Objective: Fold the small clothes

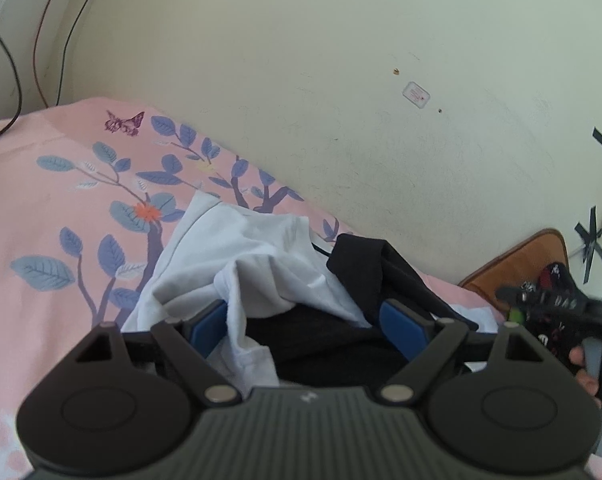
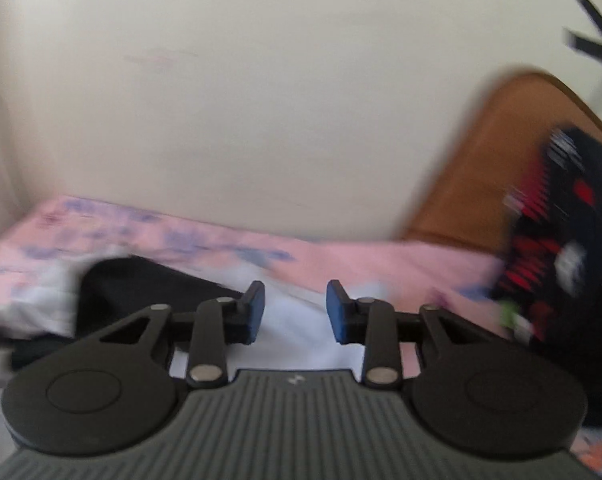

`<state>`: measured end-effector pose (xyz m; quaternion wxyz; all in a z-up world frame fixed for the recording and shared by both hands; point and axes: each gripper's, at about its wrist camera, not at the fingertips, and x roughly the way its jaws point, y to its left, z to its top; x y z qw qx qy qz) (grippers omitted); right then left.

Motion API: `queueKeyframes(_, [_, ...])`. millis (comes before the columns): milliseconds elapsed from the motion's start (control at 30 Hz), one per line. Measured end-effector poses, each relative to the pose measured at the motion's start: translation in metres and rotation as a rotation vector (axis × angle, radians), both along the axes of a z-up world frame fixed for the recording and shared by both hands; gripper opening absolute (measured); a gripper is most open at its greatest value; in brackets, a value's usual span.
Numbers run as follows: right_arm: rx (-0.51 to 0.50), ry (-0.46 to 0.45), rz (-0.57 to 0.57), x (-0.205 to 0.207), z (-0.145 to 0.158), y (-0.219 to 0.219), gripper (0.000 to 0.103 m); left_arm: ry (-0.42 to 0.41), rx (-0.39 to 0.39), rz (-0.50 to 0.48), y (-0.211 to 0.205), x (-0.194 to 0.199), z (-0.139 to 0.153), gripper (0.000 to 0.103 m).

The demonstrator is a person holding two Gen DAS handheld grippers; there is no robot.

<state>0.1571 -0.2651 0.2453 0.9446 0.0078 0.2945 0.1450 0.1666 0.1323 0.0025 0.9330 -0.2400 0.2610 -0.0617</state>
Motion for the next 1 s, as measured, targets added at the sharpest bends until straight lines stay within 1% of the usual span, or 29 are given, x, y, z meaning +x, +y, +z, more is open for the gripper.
queueKeyframes(33, [0.002,-0.013,0.051,-0.002,0.007,0.014,0.041,0.003,-0.013,0.003,0.003,0.000,-0.001,0.085])
queueKeyframes(100, [-0.027,-0.045,0.166,-0.006,0.015,0.044,0.050,0.010,-0.041,0.005,0.007,0.000,-0.002,0.085])
queueKeyframes(133, [-0.065,-0.061,0.217,-0.008,0.016,0.061,0.052,0.014,-0.052,0.006,0.009,0.001,-0.002,0.085])
queueKeyframes(200, [-0.153,-0.067,0.284,-0.008,0.010,0.088,0.052,0.021,-0.063,0.005,0.010,0.003,-0.003,0.085])
queueKeyframes(233, [-0.207,-0.062,0.303,-0.005,0.002,0.101,0.052,0.022,-0.063,0.004,0.010,0.003,-0.002,0.085])
queueKeyframes(300, [-0.313,-0.060,0.308,0.003,-0.013,0.120,0.052,0.023,-0.058,0.000,0.009,0.004,-0.002,0.085])
queueKeyframes(333, [-0.351,-0.058,0.301,0.009,-0.022,0.126,0.052,0.022,-0.056,-0.002,0.008,0.004,-0.001,0.085])
queueKeyframes(367, [-0.367,-0.054,0.296,0.018,-0.028,0.129,0.052,0.022,-0.056,-0.003,0.008,0.004,-0.001,0.085])
queueKeyframes(433, [-0.357,-0.031,0.301,0.029,-0.040,0.130,0.046,0.022,-0.064,-0.005,0.009,0.005,-0.001,0.085])
queueKeyframes(467, [-0.333,-0.002,0.311,0.033,-0.044,0.129,0.010,0.021,-0.072,-0.003,0.011,0.005,-0.001,0.085])
queueKeyframes(500, [-0.293,0.029,0.316,0.034,-0.044,0.127,0.004,0.021,-0.084,0.001,0.014,0.005,-0.001,0.085])
queueKeyframes(567, [-0.229,-0.015,0.326,0.014,-0.032,0.123,0.004,0.016,-0.110,0.016,0.019,0.003,0.000,0.085])
queueKeyframes(667, [-0.093,-0.048,0.403,-0.023,-0.004,0.114,0.004,0.001,-0.161,0.038,0.028,0.000,0.001,0.085])
queueKeyframes(733, [-0.059,-0.058,0.468,-0.046,0.004,0.112,0.004,-0.008,-0.182,0.056,0.033,-0.002,0.002,0.085])
queueKeyframes(767, [-0.068,-0.061,0.492,-0.057,0.004,0.114,0.004,-0.012,-0.187,0.064,0.034,-0.002,0.002,0.085])
queueKeyframes(800, [-0.089,-0.054,0.511,-0.064,-0.004,0.119,0.005,-0.014,-0.192,0.066,0.035,-0.002,0.001,0.085])
queueKeyframes(833, [-0.112,-0.021,0.529,-0.067,-0.014,0.123,0.005,-0.013,-0.195,0.061,0.035,-0.002,0.001,0.085])
queueKeyframes(900, [-0.167,0.081,0.559,-0.068,-0.043,0.131,0.007,-0.010,-0.185,0.051,0.034,-0.001,0.001,0.085])
queueKeyframes(933, [-0.164,0.047,0.567,-0.072,-0.052,0.130,0.007,-0.011,-0.172,0.048,0.032,-0.002,0.001,0.085])
queueKeyframes(967, [-0.178,0.021,0.587,-0.077,-0.055,0.129,0.011,-0.014,-0.159,0.045,0.031,-0.002,0.002,0.085])
queueKeyframes(1000, [-0.193,0.014,0.600,-0.080,-0.053,0.129,0.017,-0.018,-0.147,0.042,0.029,-0.003,0.003,0.085])
